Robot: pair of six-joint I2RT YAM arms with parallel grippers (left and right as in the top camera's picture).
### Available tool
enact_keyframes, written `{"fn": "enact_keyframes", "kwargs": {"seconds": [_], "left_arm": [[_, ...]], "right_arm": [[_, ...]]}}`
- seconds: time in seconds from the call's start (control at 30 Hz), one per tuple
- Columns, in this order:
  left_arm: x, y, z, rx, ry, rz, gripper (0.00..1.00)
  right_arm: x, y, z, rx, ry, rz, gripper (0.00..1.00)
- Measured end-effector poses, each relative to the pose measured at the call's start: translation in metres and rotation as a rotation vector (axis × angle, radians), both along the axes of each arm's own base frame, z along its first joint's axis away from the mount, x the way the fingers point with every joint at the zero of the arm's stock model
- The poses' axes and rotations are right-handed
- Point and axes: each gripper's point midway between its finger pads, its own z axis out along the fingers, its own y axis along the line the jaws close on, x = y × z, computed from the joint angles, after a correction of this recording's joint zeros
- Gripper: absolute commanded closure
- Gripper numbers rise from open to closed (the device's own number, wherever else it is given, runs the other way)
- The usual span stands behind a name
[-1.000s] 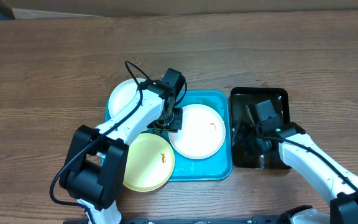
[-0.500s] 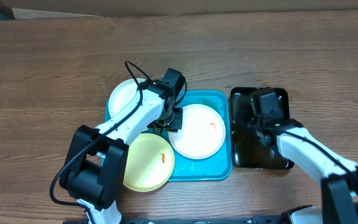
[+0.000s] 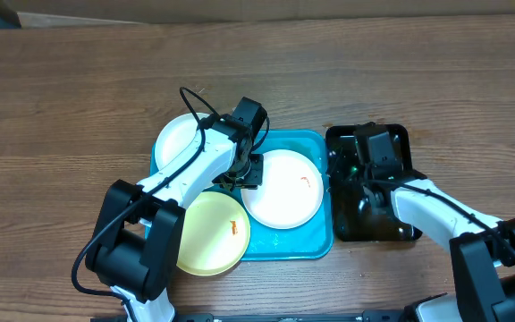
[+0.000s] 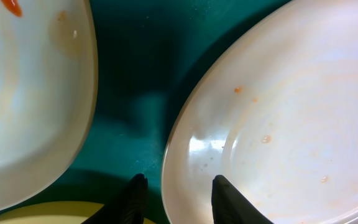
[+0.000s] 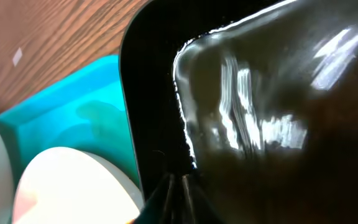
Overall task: Clean dirty plates on tray and stack at the side
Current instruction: 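Grasp the green-and-yellow sponge with the right gripper in the water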
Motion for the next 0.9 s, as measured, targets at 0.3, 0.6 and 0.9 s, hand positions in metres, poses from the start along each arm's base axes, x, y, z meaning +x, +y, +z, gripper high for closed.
{"fn": "enact_keyframes", "kwargs": {"seconds": [0.3,0.6,0.9], "left_arm": [[0.000,0.000,0.000,0.000,0.000,0.000,0.62],[0.002,-0.001,-0.007,-0.010,-0.020,0.000,0.69],[-0.003,0.001,-0.019,-0.010,-0.018,0.000,0.91]], "right_arm": [[-0.007,-0.027,0.016,-0.014,0.072,-0.007,0.81],[-0.031,-0.050,0.070,-0.100,0.069,0.062,0.55],[-0.067,-0.088,0.049,-0.313,0.225,0.038,0.48]]}}
